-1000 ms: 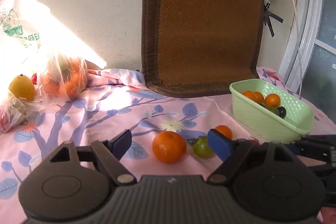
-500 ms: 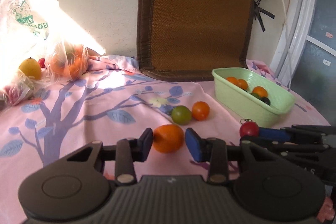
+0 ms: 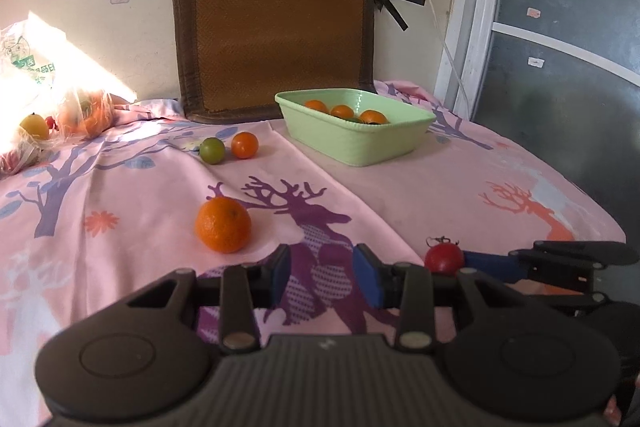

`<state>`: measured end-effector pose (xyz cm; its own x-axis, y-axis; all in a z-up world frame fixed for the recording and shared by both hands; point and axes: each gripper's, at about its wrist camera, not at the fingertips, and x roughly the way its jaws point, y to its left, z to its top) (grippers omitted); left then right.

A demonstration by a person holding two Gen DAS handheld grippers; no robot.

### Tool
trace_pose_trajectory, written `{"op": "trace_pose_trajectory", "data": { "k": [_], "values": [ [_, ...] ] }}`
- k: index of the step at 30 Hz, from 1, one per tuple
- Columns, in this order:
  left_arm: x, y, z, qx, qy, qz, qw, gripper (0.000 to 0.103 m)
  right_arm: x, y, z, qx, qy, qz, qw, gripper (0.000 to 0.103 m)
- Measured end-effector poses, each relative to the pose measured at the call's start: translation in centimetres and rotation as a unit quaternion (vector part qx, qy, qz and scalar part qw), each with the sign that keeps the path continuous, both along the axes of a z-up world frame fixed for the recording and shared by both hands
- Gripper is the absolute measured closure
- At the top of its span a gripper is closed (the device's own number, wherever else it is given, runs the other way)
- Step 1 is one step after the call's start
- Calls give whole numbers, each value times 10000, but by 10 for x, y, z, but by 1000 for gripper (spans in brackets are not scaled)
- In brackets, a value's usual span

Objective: Organize fruits

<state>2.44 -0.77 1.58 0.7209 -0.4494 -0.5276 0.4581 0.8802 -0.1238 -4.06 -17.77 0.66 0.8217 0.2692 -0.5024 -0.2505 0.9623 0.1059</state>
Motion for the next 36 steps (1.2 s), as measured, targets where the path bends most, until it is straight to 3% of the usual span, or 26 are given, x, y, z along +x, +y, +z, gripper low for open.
{"op": "trace_pose_trajectory", "data": {
  "k": [3,5,10,12,14,16,19,20,26,31,36],
  "values": [
    [1,9,7,19,-191,303,9994,63,-3,-3,-2,39,42,-59,10000,72],
    [9,16,13,91,-386,611,9973,42,-3,-3,-2,86,36,-67,9999,72],
    [47,22,5,471,-315,952,9938,37,-2,-2,-5,172,107,-59,9998,72],
    [58,21,-1,539,-200,976,9936,41,-2,-2,-5,172,97,-64,9998,72],
    [62,19,-6,525,-30,817,9953,65,-1,-4,-5,171,80,-87,9998,72],
    [54,16,-5,539,-43,858,9948,66,-2,-6,-3,186,41,-143,9997,72],
    [31,14,5,-53,160,442,9989,66,-6,-11,2,224,-74,-201,9995,72],
    [20,8,8,-73,93,319,9994,66,-7,-12,3,225,-113,-210,9995,72],
    [-11,-27,6,332,-217,-97,9992,66,-9,-12,-1,134,-108,-231,9996,72],
    [-5,-33,-5,500,41,121,9987,64,-6,-15,-6,111,21,-351,9993,72],
    [-6,-32,-4,546,-13,230,9982,63,-7,-14,-8,66,14,-364,9993,72]
  ]
}}
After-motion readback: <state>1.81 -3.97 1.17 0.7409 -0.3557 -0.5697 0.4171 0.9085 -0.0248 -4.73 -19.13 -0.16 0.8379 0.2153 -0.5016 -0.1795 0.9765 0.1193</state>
